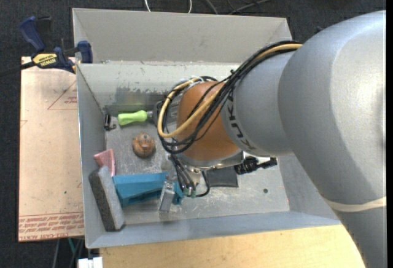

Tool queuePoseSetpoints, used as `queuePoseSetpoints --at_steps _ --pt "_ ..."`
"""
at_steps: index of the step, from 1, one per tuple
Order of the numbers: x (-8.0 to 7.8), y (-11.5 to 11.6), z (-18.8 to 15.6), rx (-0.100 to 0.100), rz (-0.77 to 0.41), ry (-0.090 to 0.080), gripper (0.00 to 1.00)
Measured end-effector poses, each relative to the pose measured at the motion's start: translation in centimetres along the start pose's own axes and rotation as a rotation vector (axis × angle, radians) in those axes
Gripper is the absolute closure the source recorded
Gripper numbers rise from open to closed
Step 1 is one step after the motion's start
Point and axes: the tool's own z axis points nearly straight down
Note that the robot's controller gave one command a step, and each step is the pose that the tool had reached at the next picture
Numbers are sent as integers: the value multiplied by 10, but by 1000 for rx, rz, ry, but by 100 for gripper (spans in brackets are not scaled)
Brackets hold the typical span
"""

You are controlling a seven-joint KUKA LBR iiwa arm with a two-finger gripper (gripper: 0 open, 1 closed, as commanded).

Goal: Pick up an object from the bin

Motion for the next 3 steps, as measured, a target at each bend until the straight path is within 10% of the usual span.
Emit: queuePoseSetpoints --at_steps 1,2,3 --pt "16 -13 9 0 -96 0 0" --pt "16 -25 9 -4 -454 -9 100" --pt "17 -26 10 -2 -452 -7 100"
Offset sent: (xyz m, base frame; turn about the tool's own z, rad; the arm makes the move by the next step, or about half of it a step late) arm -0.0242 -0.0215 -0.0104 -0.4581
